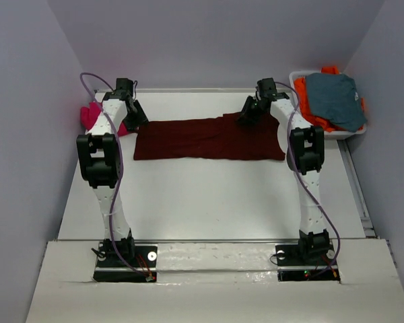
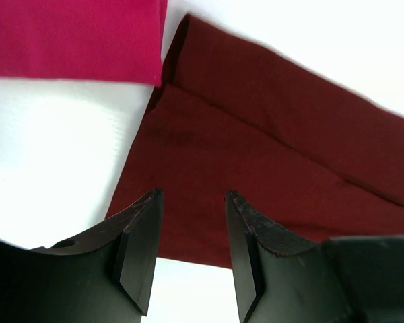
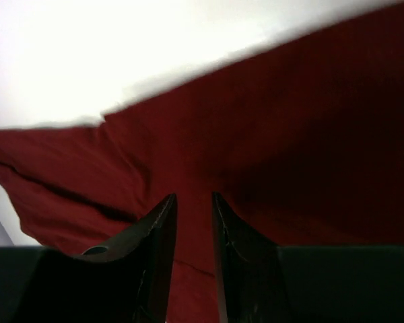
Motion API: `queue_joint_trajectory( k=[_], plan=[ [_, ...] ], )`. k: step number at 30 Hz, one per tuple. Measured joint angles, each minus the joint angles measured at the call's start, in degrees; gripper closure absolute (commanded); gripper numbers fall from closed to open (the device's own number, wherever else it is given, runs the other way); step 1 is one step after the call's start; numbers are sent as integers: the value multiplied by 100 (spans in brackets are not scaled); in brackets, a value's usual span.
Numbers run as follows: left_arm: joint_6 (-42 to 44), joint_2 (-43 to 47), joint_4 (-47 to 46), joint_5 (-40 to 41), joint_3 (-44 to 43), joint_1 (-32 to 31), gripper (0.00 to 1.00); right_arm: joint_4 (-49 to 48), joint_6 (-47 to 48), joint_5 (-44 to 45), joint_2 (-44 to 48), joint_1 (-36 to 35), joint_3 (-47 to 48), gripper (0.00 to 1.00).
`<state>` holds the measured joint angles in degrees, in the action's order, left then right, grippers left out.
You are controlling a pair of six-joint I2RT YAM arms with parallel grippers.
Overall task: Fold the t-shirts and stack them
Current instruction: Fold the tshirt
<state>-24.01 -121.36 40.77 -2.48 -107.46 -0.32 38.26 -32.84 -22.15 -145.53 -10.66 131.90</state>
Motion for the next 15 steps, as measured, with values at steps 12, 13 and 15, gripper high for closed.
queue_joint_trajectory(
  k=[12, 13, 15],
  plan=[
    [-20, 813, -330, -321, 1998, -376, 47, 326, 9, 407, 2791, 0, -3279, 57],
    [-24, 927, -372, -376, 2111, -426, 47, 345, 11, 463, 3067, 0, -3469, 56],
    [-26, 1084, -407, -459, 2236, -516, 47, 452, 17, 540, 3423, 0, -3698, 54]
  ],
)
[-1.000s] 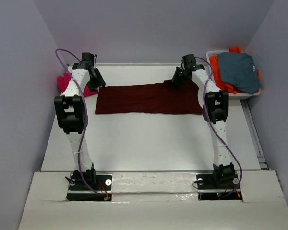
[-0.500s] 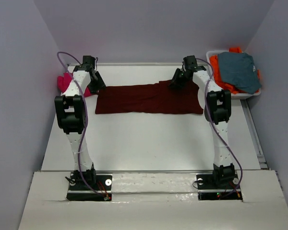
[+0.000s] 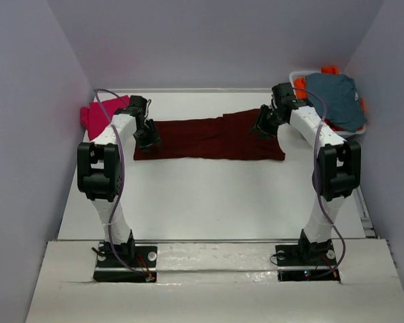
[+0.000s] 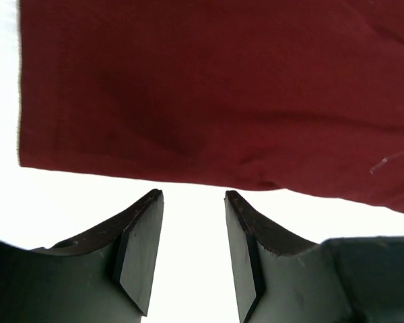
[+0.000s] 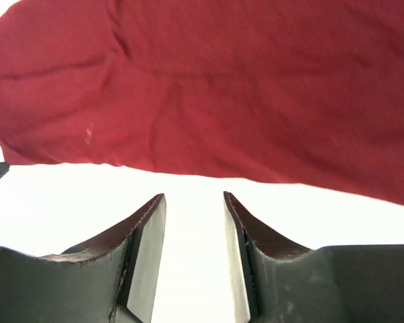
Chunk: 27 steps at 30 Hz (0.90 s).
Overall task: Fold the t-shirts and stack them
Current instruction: Fold the tshirt
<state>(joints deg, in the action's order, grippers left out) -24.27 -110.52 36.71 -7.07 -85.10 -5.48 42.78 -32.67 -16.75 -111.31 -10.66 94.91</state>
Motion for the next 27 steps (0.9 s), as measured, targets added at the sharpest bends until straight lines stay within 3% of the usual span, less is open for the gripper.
queue_joint_trajectory(
  k=[5, 13, 27],
  plan=[
    [7, 142, -129, -74, 170, -81, 47, 271, 13, 332, 319, 0, -426, 44],
    [24, 114, -197, -308, 177, -79, 47, 479, 4, 673, 17, 0, -918, 27],
    [44, 4, -262, -435, 42, -79, 47, 813, -210, 2068, -33, 378, -846, 18]
  ],
)
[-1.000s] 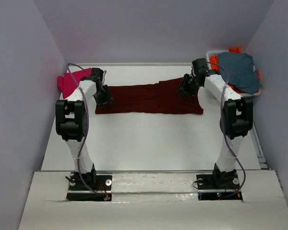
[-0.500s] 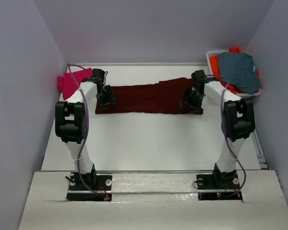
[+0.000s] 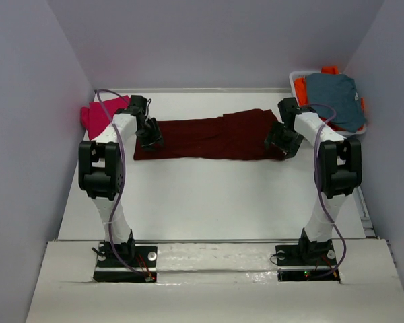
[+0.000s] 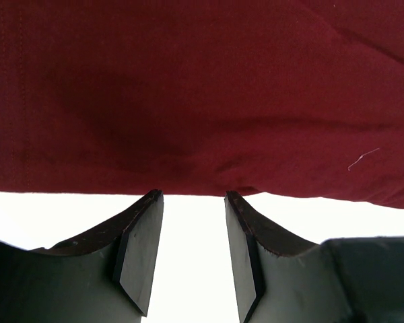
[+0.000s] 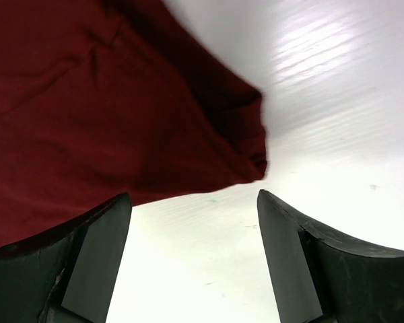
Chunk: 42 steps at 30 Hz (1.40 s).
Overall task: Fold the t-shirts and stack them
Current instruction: Fold the tshirt
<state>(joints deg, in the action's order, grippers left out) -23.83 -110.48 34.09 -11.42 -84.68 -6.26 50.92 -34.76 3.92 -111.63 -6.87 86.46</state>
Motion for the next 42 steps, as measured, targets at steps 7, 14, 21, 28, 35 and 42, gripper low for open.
queue_joint_trajectory(
  k=[7, 14, 21, 28, 35, 42],
  plan=[
    [2, -136, -13, -31, -59, 0, 47, 120, -22, 494, 190, 66, -17, 18],
    [31, -144, -15, -39, -59, 0, 47, 109, -85, 555, 190, 66, -389, 18],
    [48, -144, -15, -39, -59, 0, 47, 17, -177, 555, 186, 66, -518, 19],
    [57, -144, -13, -39, -59, 0, 47, -201, -293, 522, 70, 85, -490, 19],
    [83, -144, -13, -37, -59, 0, 47, -369, -391, 400, -127, 90, -356, 19],
    [85, -153, -13, -37, -59, 0, 47, -461, -505, 236, -131, 120, -356, 20]
  ],
)
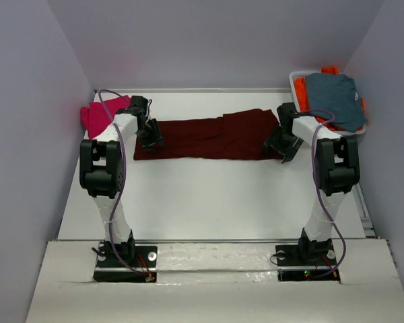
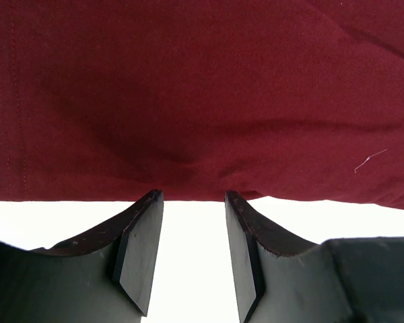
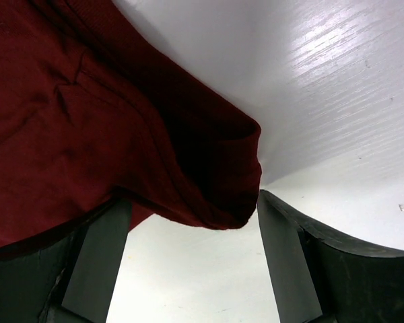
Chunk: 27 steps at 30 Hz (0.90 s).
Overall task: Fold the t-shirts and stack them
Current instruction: Fold the tshirt
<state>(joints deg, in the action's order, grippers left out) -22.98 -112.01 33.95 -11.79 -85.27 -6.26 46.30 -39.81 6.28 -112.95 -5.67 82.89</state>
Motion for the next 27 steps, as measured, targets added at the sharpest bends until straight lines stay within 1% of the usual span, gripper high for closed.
queue_joint_trajectory(
  k=[3, 4, 5, 6, 9, 10, 12, 16, 27],
  plan=[
    [0, -17, 2, 0, -4, 0, 47, -26, -15, -13, 0, 4, 0, 24],
    [0, -31, 4, 0, -15, 0, 47, -46, -17, -24, 0, 7, -2, 30],
    [0, -48, 7, 0, -28, 0, 47, -50, -22, -31, 0, 9, -2, 30],
    [0, -68, 9, 0, -52, 0, 47, -59, -20, -33, 0, 9, -2, 57],
    [2, -129, 7, 0, -114, 0, 47, -120, -11, -52, 0, 9, -13, 80],
    [2, -131, 11, 0, -114, 0, 47, -140, -42, -59, 0, 11, -11, 82],
    [4, -133, 11, 0, -114, 0, 47, -146, -50, -52, 0, 13, -11, 86],
    [2, -142, 13, 31, -114, 0, 49, -105, -50, -37, 0, 35, 61, 89],
    [-46, -361, 205, 494, -127, 0, 49, 26, 59, 138, 33, 118, 256, 89]
  ],
)
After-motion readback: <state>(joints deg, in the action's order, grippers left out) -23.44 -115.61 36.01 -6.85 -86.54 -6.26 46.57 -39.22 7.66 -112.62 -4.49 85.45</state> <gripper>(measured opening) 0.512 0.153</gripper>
